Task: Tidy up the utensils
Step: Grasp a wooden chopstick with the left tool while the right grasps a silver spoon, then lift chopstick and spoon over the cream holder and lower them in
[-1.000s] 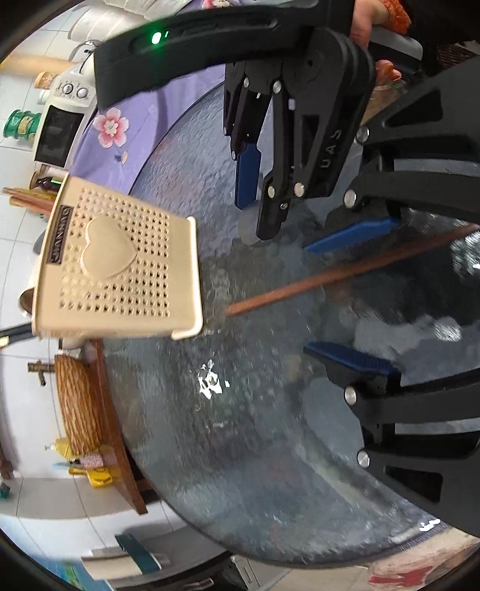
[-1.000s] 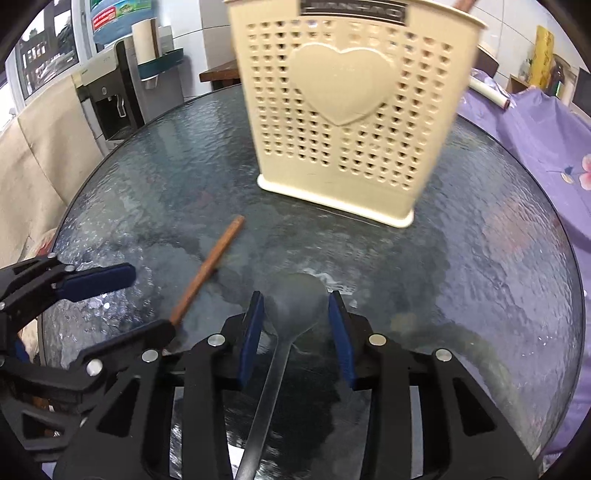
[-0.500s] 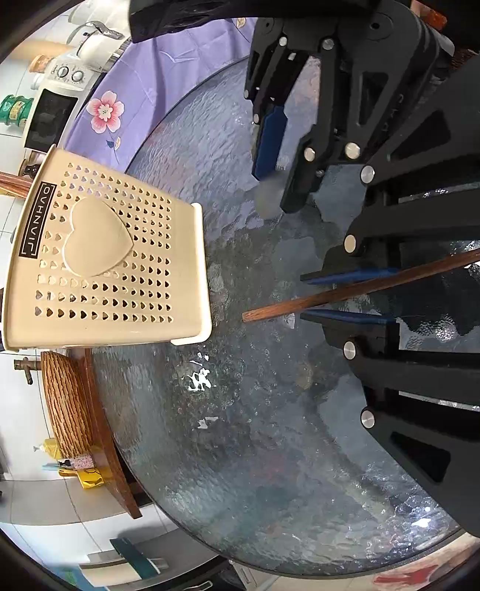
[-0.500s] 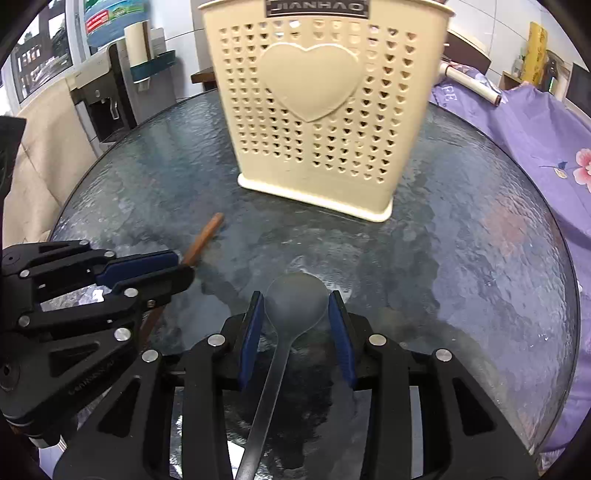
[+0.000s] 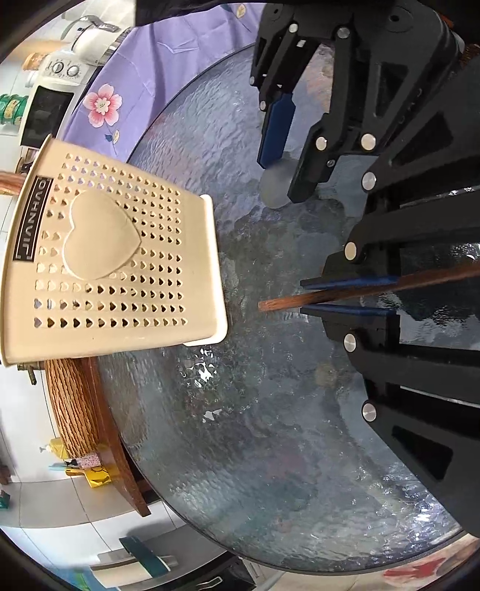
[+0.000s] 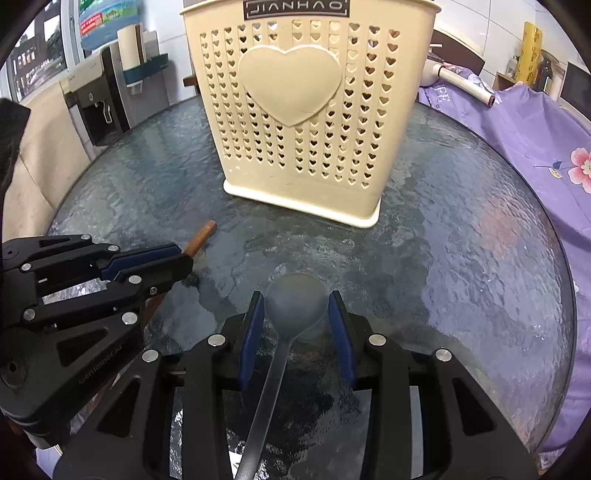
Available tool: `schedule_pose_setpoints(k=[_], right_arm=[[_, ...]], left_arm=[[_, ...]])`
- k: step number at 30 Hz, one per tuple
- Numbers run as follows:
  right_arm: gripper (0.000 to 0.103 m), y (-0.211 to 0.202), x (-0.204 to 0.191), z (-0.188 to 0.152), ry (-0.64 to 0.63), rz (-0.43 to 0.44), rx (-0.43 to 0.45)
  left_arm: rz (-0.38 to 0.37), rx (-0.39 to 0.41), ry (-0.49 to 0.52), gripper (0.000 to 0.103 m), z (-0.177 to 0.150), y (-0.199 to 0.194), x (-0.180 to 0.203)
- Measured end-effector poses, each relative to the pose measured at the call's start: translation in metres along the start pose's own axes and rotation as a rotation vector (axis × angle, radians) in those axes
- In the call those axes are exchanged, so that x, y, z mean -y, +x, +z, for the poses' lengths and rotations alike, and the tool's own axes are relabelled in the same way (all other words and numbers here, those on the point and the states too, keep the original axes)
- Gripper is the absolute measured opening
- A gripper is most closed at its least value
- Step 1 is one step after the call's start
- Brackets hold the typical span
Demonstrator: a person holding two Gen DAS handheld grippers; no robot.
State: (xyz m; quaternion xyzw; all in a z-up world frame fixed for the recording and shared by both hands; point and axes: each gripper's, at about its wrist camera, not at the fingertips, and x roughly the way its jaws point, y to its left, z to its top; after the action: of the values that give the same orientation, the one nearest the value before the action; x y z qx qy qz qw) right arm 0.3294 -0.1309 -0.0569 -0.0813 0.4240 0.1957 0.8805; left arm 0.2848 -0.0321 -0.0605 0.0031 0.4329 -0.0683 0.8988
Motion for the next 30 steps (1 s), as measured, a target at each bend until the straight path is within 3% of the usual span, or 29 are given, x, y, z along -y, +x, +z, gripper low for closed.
schedule_pose_setpoints(k=[5,13,21,30], right_arm=[[0.037,-0.026,0.003,0.006,0.012,0.033,0.109],[0.037,-0.086,0.001,0.014,-0.03,0.051,0.299],[0.037,-0.125,0.002,0.016,-0.033,0.081,0.362],[0.037,-0.133,0.002,0.011,-0.03,0.089,0.362]], left_arm=[[-0.007,0.025,-0.022,0.007,0.005,-0.005,-0.005],[-0.049,0.204,-0.046,0.007,0.023,-0.069,-0.011],[-0.078,0.351,-0.04,0.007,0.034,-0.13,-0.01],[-0.097,0.422,-0.035,0.007,0.032,-0.161,-0.008]])
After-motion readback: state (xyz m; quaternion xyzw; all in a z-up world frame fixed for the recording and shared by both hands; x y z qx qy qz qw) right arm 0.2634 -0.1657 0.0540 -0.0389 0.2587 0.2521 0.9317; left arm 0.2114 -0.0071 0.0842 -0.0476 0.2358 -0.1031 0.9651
